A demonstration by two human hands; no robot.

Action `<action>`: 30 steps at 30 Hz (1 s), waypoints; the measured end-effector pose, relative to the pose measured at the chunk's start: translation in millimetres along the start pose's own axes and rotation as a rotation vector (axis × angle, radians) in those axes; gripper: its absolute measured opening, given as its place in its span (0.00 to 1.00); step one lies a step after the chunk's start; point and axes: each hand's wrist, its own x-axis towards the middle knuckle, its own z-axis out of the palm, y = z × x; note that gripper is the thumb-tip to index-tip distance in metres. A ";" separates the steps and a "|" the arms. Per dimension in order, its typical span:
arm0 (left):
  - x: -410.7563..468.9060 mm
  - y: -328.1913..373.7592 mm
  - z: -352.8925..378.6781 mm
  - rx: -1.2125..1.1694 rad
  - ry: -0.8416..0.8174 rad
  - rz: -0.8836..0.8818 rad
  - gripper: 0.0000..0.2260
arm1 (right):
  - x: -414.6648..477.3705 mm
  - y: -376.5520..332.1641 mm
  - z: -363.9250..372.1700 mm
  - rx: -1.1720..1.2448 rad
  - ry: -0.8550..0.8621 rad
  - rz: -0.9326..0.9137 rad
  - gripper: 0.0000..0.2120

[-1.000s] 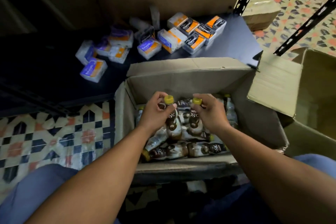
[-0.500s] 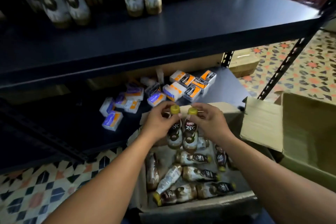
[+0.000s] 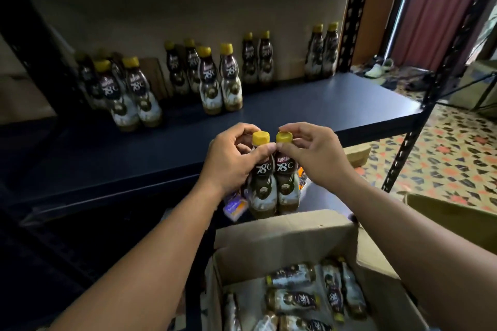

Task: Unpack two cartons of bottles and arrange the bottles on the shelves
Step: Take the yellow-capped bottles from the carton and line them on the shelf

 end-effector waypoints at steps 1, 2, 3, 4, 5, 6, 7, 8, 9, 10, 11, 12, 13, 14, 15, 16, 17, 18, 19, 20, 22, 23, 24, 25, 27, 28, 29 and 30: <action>5.8 9.2 -3.7 0.008 -0.003 0.017 0.14 | 5.6 -7.0 -3.2 -0.001 0.001 -0.013 0.12; 12.4 18.4 -7.3 0.011 -0.008 0.033 0.14 | 10.8 -14.0 -7.0 -0.002 0.002 -0.024 0.11; 19.5 27.0 -10.6 0.006 -0.012 0.045 0.14 | 15.9 -21.4 -10.7 -0.010 0.006 -0.040 0.12; 27.1 35.6 -13.7 -0.002 -0.018 0.056 0.14 | 21.1 -29.2 -14.5 -0.019 0.012 -0.064 0.13; 34.6 43.9 -16.5 -0.012 -0.023 0.066 0.14 | 26.0 -37.2 -17.6 -0.023 0.023 -0.085 0.13; 41.5 52.1 -18.9 -0.020 -0.029 0.078 0.13 | 31.0 -45.4 -20.6 -0.024 0.039 -0.102 0.13; 49.3 59.4 -21.0 -0.027 -0.031 0.095 0.13 | 36.8 -53.4 -23.6 -0.033 0.056 -0.122 0.13; 56.1 66.4 -23.1 -0.029 -0.031 0.111 0.13 | 43.7 -61.0 -26.3 -0.054 0.071 -0.146 0.12; 62.5 73.2 -25.4 -0.027 -0.029 0.126 0.13 | 50.5 -68.9 -28.8 -0.072 0.081 -0.171 0.12; 68.9 79.5 -27.9 -0.025 -0.028 0.138 0.13 | 58.3 -75.7 -31.0 -0.080 0.089 -0.194 0.12; 74.9 84.9 -29.8 -0.025 -0.026 0.147 0.13 | 66.8 -81.3 -32.4 -0.081 0.091 -0.205 0.12; 80.1 89.8 -31.5 -0.023 -0.019 0.152 0.14 | 74.9 -86.6 -33.5 -0.084 0.092 -0.208 0.13; 85.6 92.9 -32.5 -0.025 -0.001 0.153 0.14 | 83.0 -91.2 -34.1 -0.085 0.095 -0.207 0.13; 90.5 95.0 -32.8 -0.032 0.024 0.151 0.14 | 90.9 -94.3 -34.6 -0.086 0.097 -0.209 0.14; 96.0 94.8 -32.7 -0.035 0.050 0.145 0.15 | 98.8 -95.8 -34.7 -0.088 0.098 -0.209 0.14; 100.4 94.2 -32.4 -0.031 0.065 0.136 0.15 | 105.5 -96.0 -34.6 -0.097 0.099 -0.203 0.14; 104.7 91.4 -31.6 -0.020 0.072 0.126 0.15 | 111.0 -94.5 -33.7 -0.112 0.098 -0.194 0.15; 108.5 87.6 -30.6 -0.013 0.071 0.113 0.16 | 116.1 -91.4 -32.9 -0.137 0.096 -0.185 0.15; 111.8 81.7 -29.3 -0.010 0.064 0.094 0.16 | 119.1 -87.8 -31.6 -0.159 0.092 -0.175 0.16; 114.7 75.1 -27.7 -0.007 0.053 0.073 0.16 | 121.8 -82.8 -30.4 -0.177 0.090 -0.166 0.15; 118.1 62.0 -24.6 0.017 0.038 0.048 0.15 | 125.4 -71.6 -29.0 -0.180 0.098 -0.157 0.14; 120.4 55.2 -23.2 0.029 0.035 0.052 0.15 | 127.0 -66.9 -29.7 -0.172 0.111 -0.155 0.14; 122.5 50.2 -21.8 0.032 0.035 0.062 0.15 | 128.7 -62.9 -31.2 -0.164 0.119 -0.154 0.14; 125.1 46.7 -21.1 0.029 0.031 0.066 0.15 | 130.7 -60.0 -32.9 -0.161 0.121 -0.154 0.13; 131.3 45.3 -18.8 0.037 -0.002 0.074 0.16 | 134.1 -56.1 -37.0 -0.173 0.117 -0.166 0.13; 135.3 45.9 -16.9 0.047 -0.024 0.078 0.16 | 135.4 -55.2 -39.1 -0.176 0.110 -0.172 0.13; 139.7 46.3 -14.5 0.055 -0.041 0.081 0.15 | 136.7 -54.3 -41.0 -0.171 0.107 -0.175 0.13; 144.0 46.3 -11.5 0.060 -0.051 0.085 0.15 | 138.2 -53.2 -43.1 -0.163 0.106 -0.173 0.13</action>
